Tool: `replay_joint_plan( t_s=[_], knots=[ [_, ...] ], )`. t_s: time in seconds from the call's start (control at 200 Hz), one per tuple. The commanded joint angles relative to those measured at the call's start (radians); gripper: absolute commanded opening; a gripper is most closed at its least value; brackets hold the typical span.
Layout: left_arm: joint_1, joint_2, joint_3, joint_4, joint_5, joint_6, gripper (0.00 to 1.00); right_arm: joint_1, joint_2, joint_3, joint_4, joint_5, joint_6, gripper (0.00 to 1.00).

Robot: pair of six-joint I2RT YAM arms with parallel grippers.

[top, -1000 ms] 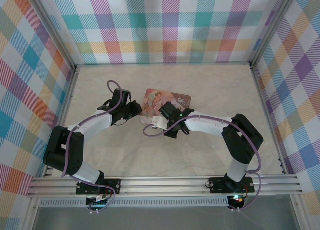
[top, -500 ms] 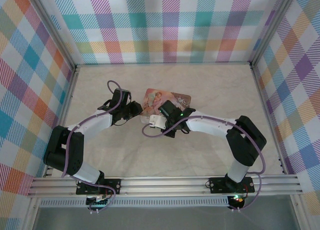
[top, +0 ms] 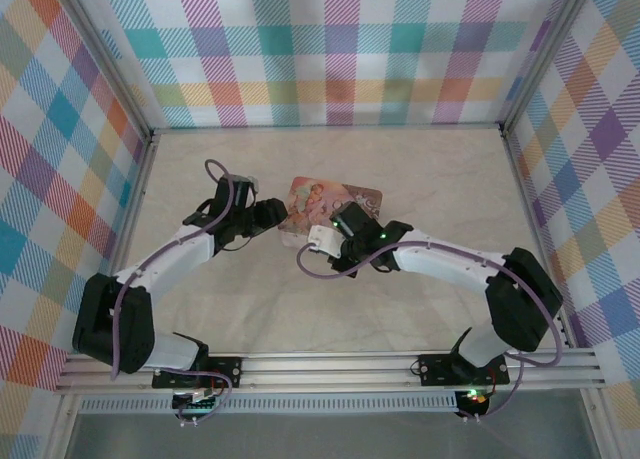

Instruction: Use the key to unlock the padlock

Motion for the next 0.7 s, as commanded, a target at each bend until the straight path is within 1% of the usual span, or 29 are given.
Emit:
replay_joint_plan(
  t_s=[0.0, 0.105, 0.12, 0.175, 0.275, 0.425, 0.565, 0.59, 0.695],
  knots=[
    [0.008, -0.061, -0.023, -0.04, 0.098, 0.023, 0.55, -0.002, -0.072, -0.026, 0.023, -0.008, 0.077, 0.0],
    [0.006, -0.089, -0.039, -0.058, 0.183, 0.039, 0.55, -0.024, -0.12, -0.041, 0.017, -0.01, 0.127, 0.0],
    [0.005, -0.093, -0.042, -0.09, 0.194, 0.04, 0.55, -0.027, -0.127, -0.043, 0.017, -0.01, 0.134, 0.0],
    [0.001, -0.105, -0.052, -0.114, 0.228, 0.052, 0.55, -0.043, -0.154, -0.05, 0.01, -0.011, 0.16, 0.0],
    [-0.017, -0.137, -0.078, -0.133, 0.263, 0.055, 0.55, -0.078, -0.196, -0.058, -0.013, -0.009, 0.206, 0.0],
    [-0.068, -0.169, -0.109, -0.143, 0.267, 0.049, 0.56, -0.149, -0.252, -0.06, -0.058, 0.012, 0.3, 0.0],
    [-0.13, -0.173, -0.131, -0.125, 0.252, 0.038, 0.56, -0.258, -0.279, -0.053, -0.129, 0.021, 0.389, 0.0],
    [-0.139, -0.172, -0.134, -0.119, 0.251, 0.035, 0.56, -0.276, -0.282, -0.053, -0.142, 0.023, 0.428, 0.0],
    [-0.18, -0.163, -0.134, -0.103, 0.24, 0.032, 0.56, -0.346, -0.285, -0.049, -0.196, 0.048, 0.48, 0.0]
  ],
)
